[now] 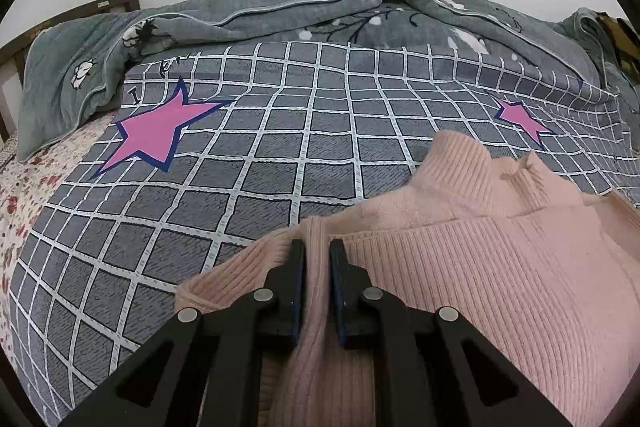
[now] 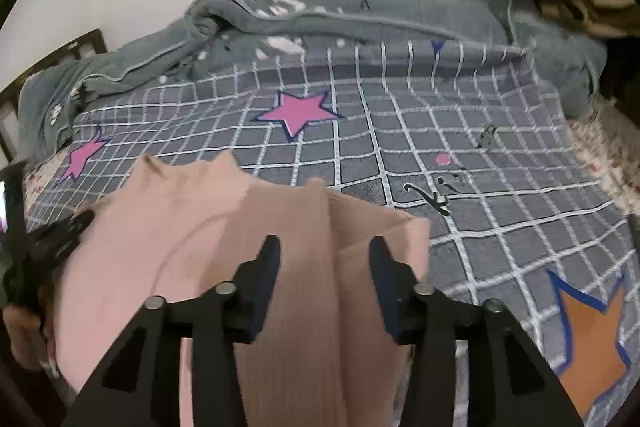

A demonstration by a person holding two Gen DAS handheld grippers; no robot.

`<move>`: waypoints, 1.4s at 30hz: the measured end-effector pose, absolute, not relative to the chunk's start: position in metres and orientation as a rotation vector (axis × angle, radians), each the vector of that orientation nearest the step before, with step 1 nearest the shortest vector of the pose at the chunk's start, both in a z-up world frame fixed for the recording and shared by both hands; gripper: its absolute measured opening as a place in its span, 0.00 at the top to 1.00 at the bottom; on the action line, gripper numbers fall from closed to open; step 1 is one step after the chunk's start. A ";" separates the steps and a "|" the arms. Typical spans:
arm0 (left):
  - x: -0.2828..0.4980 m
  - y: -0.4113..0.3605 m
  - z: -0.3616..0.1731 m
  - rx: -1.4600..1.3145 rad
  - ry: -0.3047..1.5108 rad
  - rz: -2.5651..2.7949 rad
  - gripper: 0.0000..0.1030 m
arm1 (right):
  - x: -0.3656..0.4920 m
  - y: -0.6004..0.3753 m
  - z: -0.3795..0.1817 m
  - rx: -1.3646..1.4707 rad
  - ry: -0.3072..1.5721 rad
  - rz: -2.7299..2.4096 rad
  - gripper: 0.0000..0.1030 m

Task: Fold small clothes

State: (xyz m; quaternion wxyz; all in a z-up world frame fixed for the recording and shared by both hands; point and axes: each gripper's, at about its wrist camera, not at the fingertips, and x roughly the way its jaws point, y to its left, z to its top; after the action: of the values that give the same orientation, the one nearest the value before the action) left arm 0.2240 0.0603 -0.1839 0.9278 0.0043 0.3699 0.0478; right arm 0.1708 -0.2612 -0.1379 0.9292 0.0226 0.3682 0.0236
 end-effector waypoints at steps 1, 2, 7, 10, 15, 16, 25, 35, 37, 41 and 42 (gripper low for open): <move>0.224 0.061 -0.184 0.007 0.758 0.097 0.88 | 0.162 -0.258 -0.134 0.023 0.738 0.037 0.54; 0.224 0.060 -0.183 0.006 0.758 0.096 0.88 | 0.151 -0.253 -0.130 -0.014 0.720 0.021 0.54; 0.219 0.063 -0.178 -0.015 0.759 0.053 0.82 | 0.117 -0.234 -0.119 -0.033 0.691 0.055 0.54; 0.208 0.073 -0.169 -0.091 0.758 -0.019 0.66 | 0.098 -0.216 -0.118 -0.012 0.672 0.078 0.54; 0.180 0.085 -0.148 -0.100 0.716 -0.068 0.46 | 0.083 -0.180 -0.134 0.024 0.701 0.199 0.56; 0.173 0.088 -0.144 -0.090 0.709 -0.077 0.40 | 0.079 -0.173 -0.137 0.023 0.698 0.209 0.56; 0.131 0.132 -0.158 -0.218 0.787 -0.124 0.36 | 0.079 -0.136 -0.173 -0.040 0.674 0.127 0.56; 0.106 0.137 -0.187 -0.390 0.853 -0.285 0.36 | 0.123 -0.120 -0.171 -0.061 0.678 0.041 0.53; 0.105 0.133 -0.190 -0.384 0.862 -0.300 0.36 | 0.116 -0.120 -0.173 -0.075 0.676 0.038 0.53; 0.108 0.124 -0.194 -0.373 0.867 -0.319 0.36 | 0.097 -0.123 -0.175 -0.088 0.672 0.055 0.53; 0.110 0.123 -0.195 -0.382 0.869 -0.318 0.36 | 0.090 -0.125 -0.175 -0.078 0.670 0.062 0.53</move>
State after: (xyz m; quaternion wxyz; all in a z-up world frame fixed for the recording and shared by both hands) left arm 0.1101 0.1227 -0.1945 0.8774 -0.1830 0.4164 -0.1524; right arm 0.0899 -0.1248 -0.1749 0.9432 -0.0383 0.3286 0.0305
